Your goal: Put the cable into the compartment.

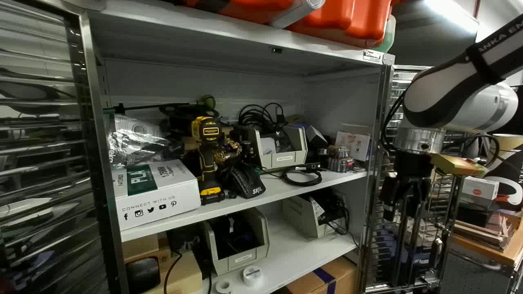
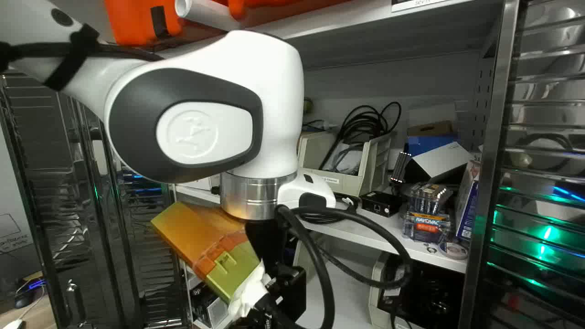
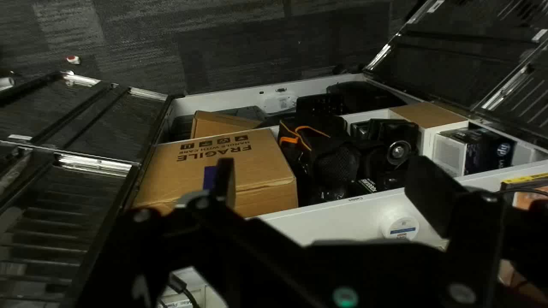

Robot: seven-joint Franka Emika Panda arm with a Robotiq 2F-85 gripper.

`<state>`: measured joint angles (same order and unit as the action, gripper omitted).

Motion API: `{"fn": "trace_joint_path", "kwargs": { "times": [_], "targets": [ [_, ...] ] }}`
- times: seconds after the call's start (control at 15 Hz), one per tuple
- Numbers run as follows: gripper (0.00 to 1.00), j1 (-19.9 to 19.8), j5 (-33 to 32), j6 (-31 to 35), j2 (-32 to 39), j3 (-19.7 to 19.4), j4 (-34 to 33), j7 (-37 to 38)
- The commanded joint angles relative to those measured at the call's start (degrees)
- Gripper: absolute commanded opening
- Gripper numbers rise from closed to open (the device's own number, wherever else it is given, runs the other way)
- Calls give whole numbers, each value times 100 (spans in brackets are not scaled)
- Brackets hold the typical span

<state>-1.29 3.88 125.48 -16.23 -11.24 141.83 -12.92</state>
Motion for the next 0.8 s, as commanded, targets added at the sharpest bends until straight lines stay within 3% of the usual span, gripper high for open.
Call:
{"fn": "trace_joint_path", "kwargs": {
  "times": [0.0, 0.73],
  "targets": [
    [100, -115, 36, -8, 7, 111, -22, -29],
    [100, -129, 56, 54, -2, 103, -39, -4]
  ]
}}
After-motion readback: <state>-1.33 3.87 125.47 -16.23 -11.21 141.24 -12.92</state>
